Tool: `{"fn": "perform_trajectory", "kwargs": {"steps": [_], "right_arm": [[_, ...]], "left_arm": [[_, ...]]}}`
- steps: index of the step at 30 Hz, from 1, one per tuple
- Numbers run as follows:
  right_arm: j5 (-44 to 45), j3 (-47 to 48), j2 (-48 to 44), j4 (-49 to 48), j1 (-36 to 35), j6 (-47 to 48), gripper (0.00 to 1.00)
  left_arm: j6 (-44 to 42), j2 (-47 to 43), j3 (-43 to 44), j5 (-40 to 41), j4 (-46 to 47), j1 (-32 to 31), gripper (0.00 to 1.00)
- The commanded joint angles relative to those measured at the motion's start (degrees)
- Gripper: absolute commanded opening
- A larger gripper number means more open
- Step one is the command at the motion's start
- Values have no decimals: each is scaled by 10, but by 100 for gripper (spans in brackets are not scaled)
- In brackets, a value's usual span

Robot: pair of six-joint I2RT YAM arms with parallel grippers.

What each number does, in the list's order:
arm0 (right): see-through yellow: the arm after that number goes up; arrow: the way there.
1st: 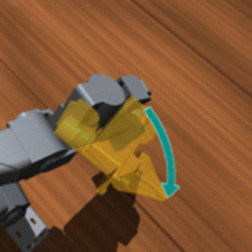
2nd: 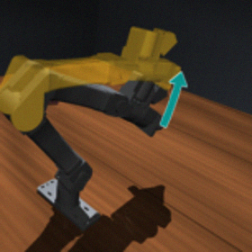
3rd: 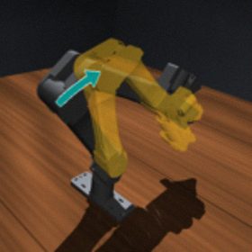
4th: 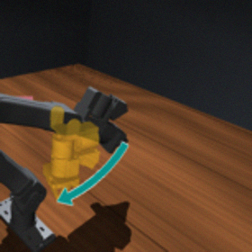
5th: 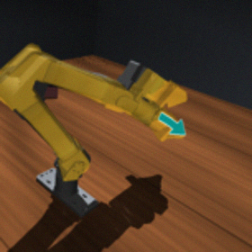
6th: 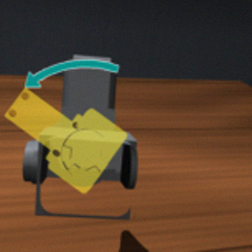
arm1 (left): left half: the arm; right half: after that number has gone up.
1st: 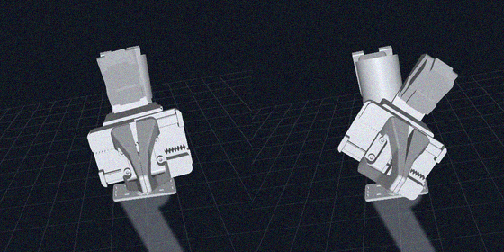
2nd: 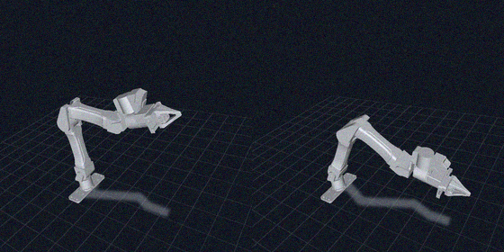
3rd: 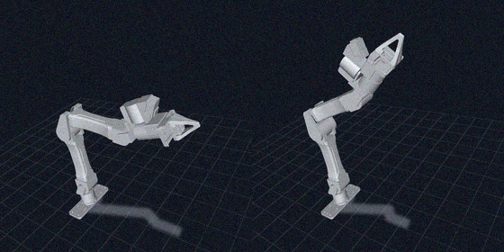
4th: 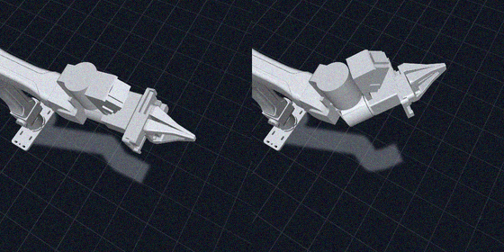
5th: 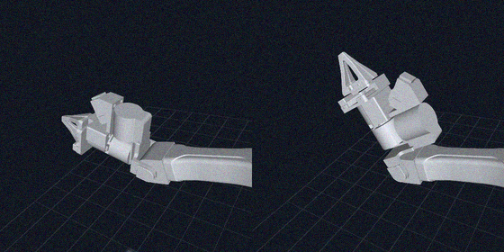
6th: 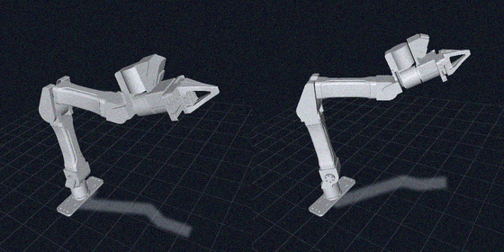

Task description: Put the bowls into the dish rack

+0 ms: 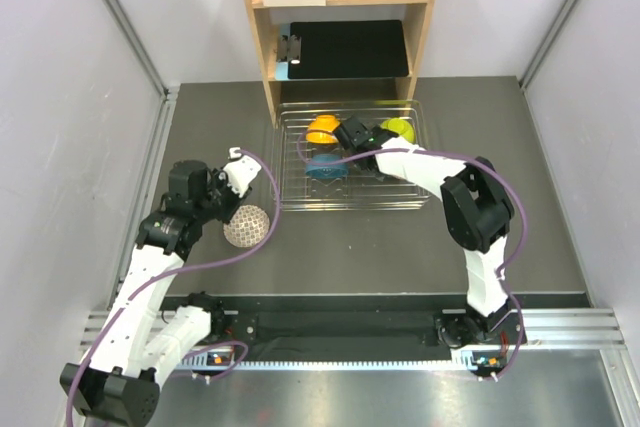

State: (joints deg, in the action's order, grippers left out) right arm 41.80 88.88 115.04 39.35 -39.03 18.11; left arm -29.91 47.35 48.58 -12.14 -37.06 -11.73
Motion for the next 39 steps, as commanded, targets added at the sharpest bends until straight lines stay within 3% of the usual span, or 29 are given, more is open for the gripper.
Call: {"fn": "perform_trajectory", "kwargs": {"steps": [1, 14, 24, 39], "right_arm": [[-87, -6, 22, 45, -18, -17, 15], [-108, -3, 23, 54, -26, -13, 47], [-115, -5, 23, 55, -29, -8, 80], [-202, 13, 25, 79, -28, -6, 86]], "left_arm": [[4, -11, 7, -8, 16, 5, 35], [2, -12, 16, -8, 6, 7, 35], [1, -12, 14, -9, 7, 9, 34], [-2, -12, 18, -7, 2, 11, 34]]}}
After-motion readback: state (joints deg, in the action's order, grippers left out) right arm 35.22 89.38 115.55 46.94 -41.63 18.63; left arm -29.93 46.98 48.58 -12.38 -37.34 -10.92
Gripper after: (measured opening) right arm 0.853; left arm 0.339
